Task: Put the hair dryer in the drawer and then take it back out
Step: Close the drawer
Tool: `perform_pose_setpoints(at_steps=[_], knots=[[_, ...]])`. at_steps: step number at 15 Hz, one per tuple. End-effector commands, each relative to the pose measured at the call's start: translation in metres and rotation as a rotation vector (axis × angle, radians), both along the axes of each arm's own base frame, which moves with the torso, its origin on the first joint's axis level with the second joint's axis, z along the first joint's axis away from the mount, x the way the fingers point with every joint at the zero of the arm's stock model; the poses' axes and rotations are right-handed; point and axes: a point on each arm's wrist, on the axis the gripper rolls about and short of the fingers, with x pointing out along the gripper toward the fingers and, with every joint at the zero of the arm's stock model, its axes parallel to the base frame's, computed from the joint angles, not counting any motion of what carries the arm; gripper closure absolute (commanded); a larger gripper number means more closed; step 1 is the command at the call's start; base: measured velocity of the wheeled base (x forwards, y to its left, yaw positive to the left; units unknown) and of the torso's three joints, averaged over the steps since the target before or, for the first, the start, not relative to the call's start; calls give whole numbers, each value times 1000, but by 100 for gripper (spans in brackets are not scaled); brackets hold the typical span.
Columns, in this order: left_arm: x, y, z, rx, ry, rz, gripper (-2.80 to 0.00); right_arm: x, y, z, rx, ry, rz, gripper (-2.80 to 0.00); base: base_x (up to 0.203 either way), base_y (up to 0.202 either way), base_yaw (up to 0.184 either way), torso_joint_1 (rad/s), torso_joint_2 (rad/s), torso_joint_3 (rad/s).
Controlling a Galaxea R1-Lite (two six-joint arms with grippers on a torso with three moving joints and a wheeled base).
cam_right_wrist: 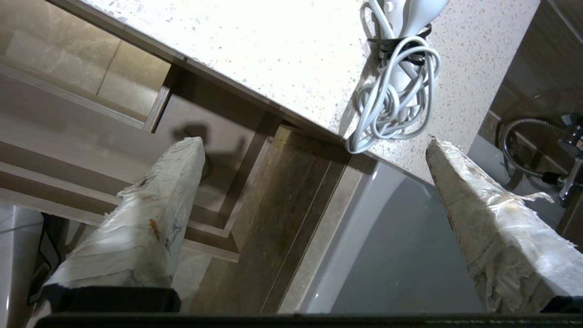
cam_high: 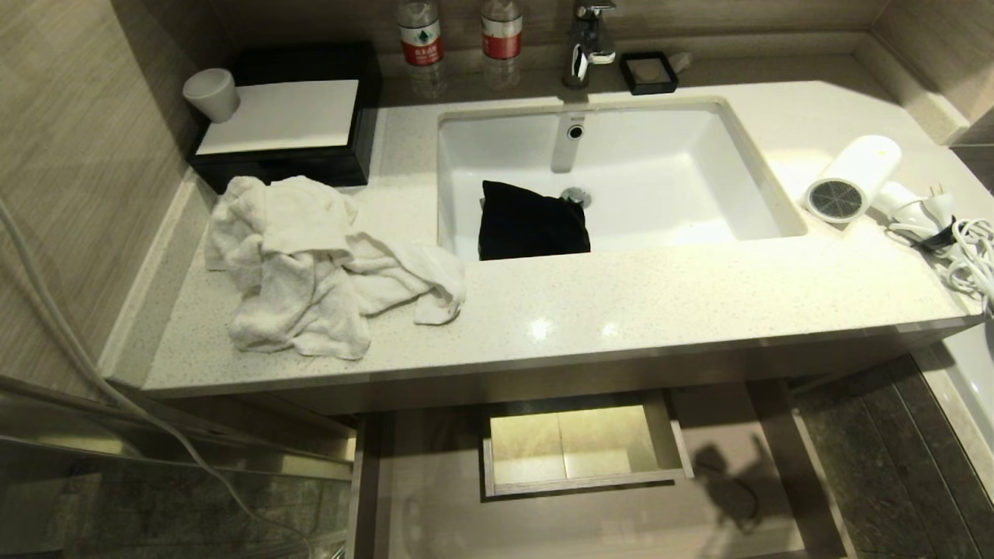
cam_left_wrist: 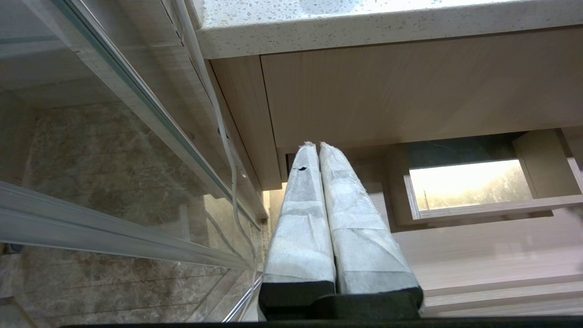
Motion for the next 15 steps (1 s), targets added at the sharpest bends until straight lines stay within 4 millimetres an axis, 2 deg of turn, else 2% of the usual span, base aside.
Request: perform_pose_setpoints(at_steps=[1, 8, 12, 13, 15], knots=[[0, 0, 0, 0, 0, 0, 0, 0, 0, 1, 0, -2, -6, -280, 0, 0, 0, 0, 0, 0], [0, 0, 0, 0, 1, 0, 0, -1, 0, 6, 15, -2, -33, -280, 0, 0, 0, 0, 0, 0], [0, 0, 0, 0, 0, 0, 0, -2, 0, 4, 131, 2, -83, -280, 0, 0, 0, 0, 0, 0], [0, 0, 0, 0, 0, 0, 0, -2, 0, 3, 131, 24, -83, 0, 0, 0, 0, 0, 0, 0], [0, 0, 0, 0, -2, 0, 0, -1, 0, 3, 85, 29, -57, 0, 0, 0, 0, 0, 0, 0]])
